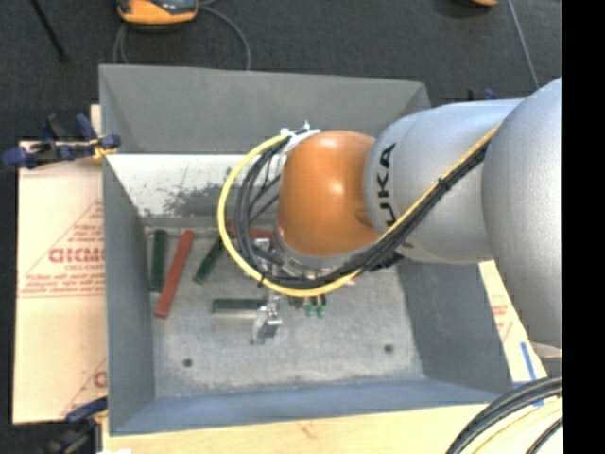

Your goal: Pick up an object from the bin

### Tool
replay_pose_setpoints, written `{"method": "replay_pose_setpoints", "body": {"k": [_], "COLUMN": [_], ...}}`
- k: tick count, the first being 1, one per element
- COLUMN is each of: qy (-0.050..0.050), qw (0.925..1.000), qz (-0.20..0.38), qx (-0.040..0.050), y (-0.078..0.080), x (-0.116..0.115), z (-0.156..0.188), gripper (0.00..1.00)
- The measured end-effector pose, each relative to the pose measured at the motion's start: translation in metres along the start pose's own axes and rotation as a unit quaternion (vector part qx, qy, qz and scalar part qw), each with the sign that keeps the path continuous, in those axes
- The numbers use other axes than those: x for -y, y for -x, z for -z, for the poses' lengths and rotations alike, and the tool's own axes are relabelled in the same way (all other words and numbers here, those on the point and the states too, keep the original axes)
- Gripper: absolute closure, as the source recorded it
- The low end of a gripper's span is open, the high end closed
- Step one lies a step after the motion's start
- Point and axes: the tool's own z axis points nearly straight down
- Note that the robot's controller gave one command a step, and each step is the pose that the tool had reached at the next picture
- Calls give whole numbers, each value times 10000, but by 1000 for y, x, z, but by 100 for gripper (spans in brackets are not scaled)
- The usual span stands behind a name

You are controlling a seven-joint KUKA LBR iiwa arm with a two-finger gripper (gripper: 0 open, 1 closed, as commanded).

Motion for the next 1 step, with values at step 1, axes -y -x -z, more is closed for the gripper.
{"method": "replay_pose_setpoints", "body": {"k": [1], "qy": [17], "qw": [9999], "qz": [-127], "qx": [3], "y": [37], "x": [30], "z": [-69], "gripper": [100]}}
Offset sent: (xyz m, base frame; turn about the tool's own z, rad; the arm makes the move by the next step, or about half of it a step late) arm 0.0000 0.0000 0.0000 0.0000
